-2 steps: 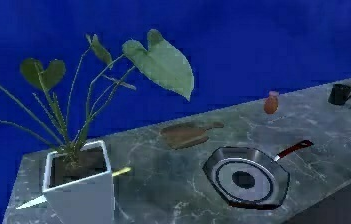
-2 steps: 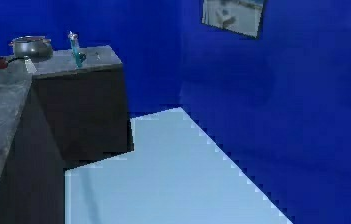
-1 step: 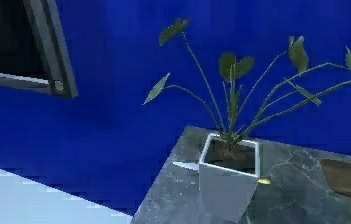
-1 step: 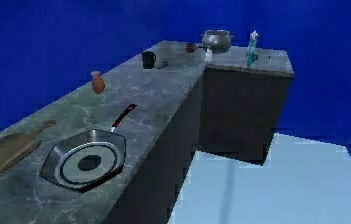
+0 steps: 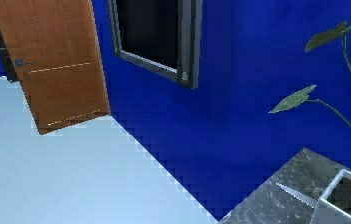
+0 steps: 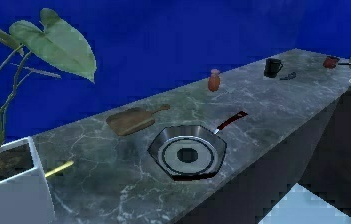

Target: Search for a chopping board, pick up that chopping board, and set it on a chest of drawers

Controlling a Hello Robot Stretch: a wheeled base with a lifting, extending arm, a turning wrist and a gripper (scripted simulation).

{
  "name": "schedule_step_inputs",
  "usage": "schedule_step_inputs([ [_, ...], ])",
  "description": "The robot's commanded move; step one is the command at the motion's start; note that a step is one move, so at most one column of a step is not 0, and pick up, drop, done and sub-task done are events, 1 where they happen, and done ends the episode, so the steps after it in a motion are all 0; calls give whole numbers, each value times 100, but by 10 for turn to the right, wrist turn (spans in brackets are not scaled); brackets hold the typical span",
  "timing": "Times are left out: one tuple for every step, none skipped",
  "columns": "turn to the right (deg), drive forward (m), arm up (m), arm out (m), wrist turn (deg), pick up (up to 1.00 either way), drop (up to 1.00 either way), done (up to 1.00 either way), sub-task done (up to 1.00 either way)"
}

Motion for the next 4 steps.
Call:
schedule_step_inputs([
  [0,0,50,0,0,0,0,0,0],
  [0,0,38,0,0,0,0,0,0],
  [0,0,0,44,0,0,0,0,0],
  [0,0,0,0,450,0,0,0,0],
])
